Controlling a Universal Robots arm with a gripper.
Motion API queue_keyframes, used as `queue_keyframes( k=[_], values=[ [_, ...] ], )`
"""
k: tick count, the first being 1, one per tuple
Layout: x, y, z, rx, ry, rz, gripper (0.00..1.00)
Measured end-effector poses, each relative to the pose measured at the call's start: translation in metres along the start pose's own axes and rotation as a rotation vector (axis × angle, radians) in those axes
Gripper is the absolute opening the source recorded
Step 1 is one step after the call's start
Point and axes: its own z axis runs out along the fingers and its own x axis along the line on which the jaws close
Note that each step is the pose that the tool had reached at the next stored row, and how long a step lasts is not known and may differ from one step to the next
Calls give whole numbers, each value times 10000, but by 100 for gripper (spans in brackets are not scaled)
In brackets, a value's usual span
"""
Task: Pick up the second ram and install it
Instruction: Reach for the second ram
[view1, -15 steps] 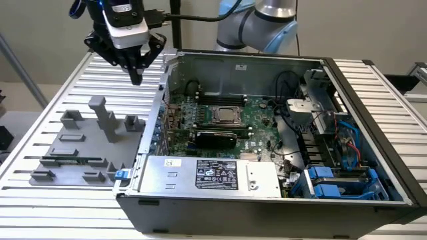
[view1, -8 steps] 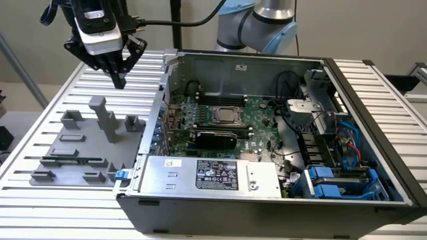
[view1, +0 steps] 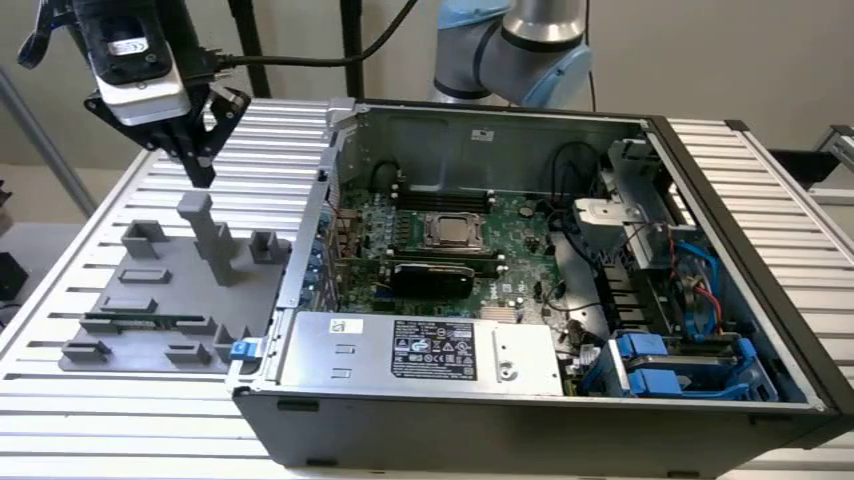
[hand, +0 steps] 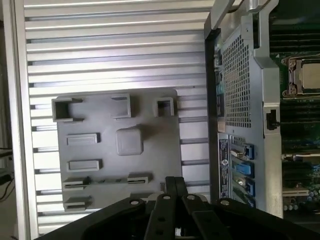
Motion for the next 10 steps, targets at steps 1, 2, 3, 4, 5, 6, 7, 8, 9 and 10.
queue_keyframes(
  k=[1, 2, 3, 4, 5, 6, 7, 8, 9, 10],
  values=[
    [44, -7, 12, 0, -1, 0, 0],
    [93, -15, 24, 1, 0, 1, 0],
    [137, -23, 36, 1, 0, 1, 0],
    [184, -31, 50, 1, 0, 1, 0],
    [228, -38, 62, 2, 0, 0, 0],
    [274, -46, 74, 3, 1, 1, 0],
    [319, -53, 87, 3, 1, 0, 0],
    [364, -61, 100, 3, 0, 1, 0],
    [409, -68, 113, 3, 0, 1, 0],
    [455, -76, 125, 4, 2, 1, 0]
  ],
)
